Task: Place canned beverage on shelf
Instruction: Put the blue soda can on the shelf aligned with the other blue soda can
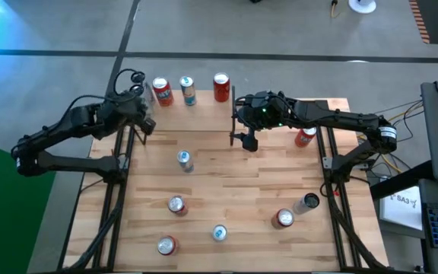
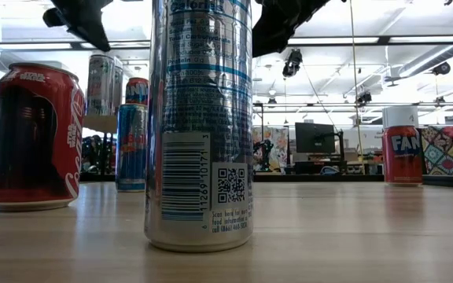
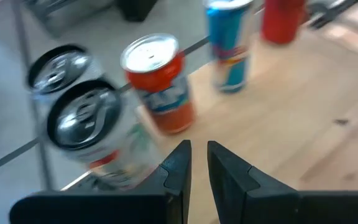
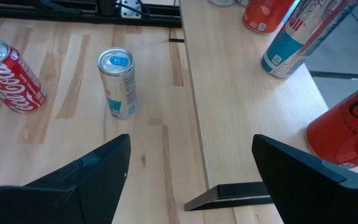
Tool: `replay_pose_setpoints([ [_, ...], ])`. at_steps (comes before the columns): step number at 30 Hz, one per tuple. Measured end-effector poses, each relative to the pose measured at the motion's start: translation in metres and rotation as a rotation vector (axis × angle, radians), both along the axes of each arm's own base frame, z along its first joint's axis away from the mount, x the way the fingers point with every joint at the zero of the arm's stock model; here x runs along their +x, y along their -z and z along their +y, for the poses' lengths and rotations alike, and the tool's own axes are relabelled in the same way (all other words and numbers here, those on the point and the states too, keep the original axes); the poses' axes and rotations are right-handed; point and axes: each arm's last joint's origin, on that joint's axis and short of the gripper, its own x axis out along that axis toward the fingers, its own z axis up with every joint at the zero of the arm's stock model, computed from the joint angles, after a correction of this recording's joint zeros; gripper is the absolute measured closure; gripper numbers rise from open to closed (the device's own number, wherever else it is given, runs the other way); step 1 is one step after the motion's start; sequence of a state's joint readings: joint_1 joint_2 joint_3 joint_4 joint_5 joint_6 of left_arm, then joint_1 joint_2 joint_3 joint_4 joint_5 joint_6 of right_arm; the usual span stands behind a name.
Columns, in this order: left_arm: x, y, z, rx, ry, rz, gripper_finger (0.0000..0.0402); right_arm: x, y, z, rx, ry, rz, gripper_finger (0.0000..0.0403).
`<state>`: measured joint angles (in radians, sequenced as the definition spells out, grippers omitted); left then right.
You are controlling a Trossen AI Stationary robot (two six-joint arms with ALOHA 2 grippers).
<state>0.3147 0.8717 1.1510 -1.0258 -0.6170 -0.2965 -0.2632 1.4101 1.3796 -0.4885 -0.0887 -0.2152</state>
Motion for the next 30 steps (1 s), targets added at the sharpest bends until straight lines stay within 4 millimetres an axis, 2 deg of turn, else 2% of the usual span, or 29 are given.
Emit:
replay_pose_setpoints([
  [10, 0.016, -0.006, -0.039, 0.025, 0.302, -0.153, 0.0365, 0.005, -0.002, 0.017, 0.059, -0.011, -0.032, 0.0077],
  [17, 0.031, 0.002, -0.068, 0.068, 0.523, -0.221, 0.0365, 0.008, -0.001, 0.034, 0.215, 0.042, -0.038, 0.0077],
  [22, 0.034, 0.005, -0.086, 0.066, 0.632, -0.263, 0.0365, 0.006, 0.004, 0.050, 0.350, 0.095, 0.017, 0.0077],
  [30, 0.037, 0.016, -0.117, 0.005, 0.767, -0.368, 0.0365, -0.002, 0.015, 0.087, 0.542, 0.177, 0.184, 0.0077],
])
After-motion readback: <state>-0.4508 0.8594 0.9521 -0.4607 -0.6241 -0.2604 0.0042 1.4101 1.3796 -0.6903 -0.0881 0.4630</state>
